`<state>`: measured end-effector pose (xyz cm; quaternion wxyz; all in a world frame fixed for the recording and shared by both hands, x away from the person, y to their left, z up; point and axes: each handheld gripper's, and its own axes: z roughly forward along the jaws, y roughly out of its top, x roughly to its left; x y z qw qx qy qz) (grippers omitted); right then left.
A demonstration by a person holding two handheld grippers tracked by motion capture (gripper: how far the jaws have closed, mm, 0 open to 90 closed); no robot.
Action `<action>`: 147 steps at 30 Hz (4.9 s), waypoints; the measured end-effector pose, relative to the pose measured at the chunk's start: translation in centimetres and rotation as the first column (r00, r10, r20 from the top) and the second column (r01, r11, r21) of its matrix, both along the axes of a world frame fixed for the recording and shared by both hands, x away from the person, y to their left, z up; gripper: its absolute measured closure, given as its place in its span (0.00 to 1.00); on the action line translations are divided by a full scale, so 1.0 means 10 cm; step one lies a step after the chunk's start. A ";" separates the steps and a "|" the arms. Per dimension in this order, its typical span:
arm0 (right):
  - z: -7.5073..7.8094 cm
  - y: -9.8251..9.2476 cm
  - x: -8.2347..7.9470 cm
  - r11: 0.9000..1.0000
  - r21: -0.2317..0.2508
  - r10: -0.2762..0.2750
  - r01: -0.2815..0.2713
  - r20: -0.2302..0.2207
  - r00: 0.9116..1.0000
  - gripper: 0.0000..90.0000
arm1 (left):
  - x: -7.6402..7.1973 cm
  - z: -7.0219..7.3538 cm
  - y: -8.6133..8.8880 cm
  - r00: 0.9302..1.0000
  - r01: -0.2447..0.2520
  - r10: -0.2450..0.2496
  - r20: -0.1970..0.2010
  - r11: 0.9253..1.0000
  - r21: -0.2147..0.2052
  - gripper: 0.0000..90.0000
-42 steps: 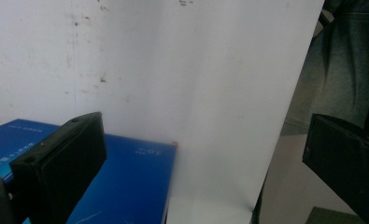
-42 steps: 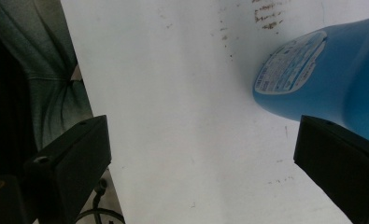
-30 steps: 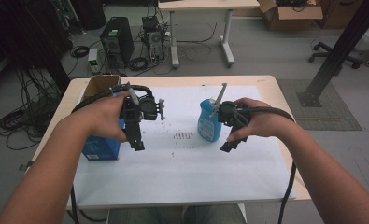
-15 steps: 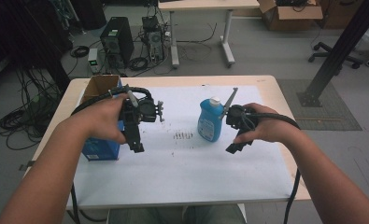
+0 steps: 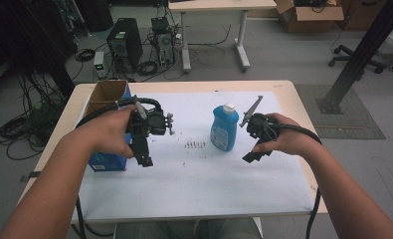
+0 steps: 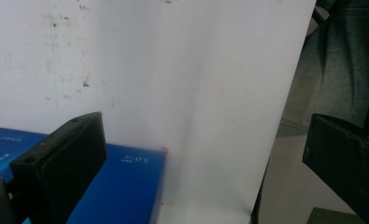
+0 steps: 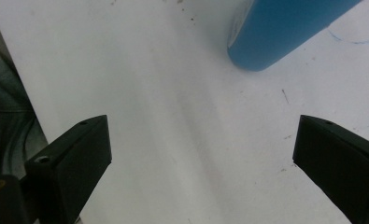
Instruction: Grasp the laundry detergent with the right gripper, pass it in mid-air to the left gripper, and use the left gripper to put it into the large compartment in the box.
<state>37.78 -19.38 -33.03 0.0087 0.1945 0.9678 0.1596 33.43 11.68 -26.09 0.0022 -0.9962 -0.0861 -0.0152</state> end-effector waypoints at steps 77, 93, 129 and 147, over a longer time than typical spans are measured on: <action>-0.63 -0.05 0.33 0.889 0.408 -0.260 0.209 0.073 0.963 0.03 | -0.03 -0.24 0.06 0.999 -0.009 0.009 -0.034 1.000 0.009 0.00; -0.69 0.03 0.37 0.858 0.453 -0.311 0.242 0.082 0.947 0.03 | -0.05 -0.26 0.04 0.999 -0.005 0.005 -0.040 1.000 0.016 0.00; -0.82 0.19 0.33 0.742 0.606 -0.444 0.289 0.121 0.888 0.02 | -0.07 -0.29 0.03 0.999 0.003 -0.003 -0.032 1.000 0.001 0.00; -0.85 0.23 0.31 0.724 0.623 -0.492 0.298 0.162 0.855 0.12 | -0.08 -0.32 0.04 0.999 0.003 -0.003 -0.032 1.000 -0.004 0.00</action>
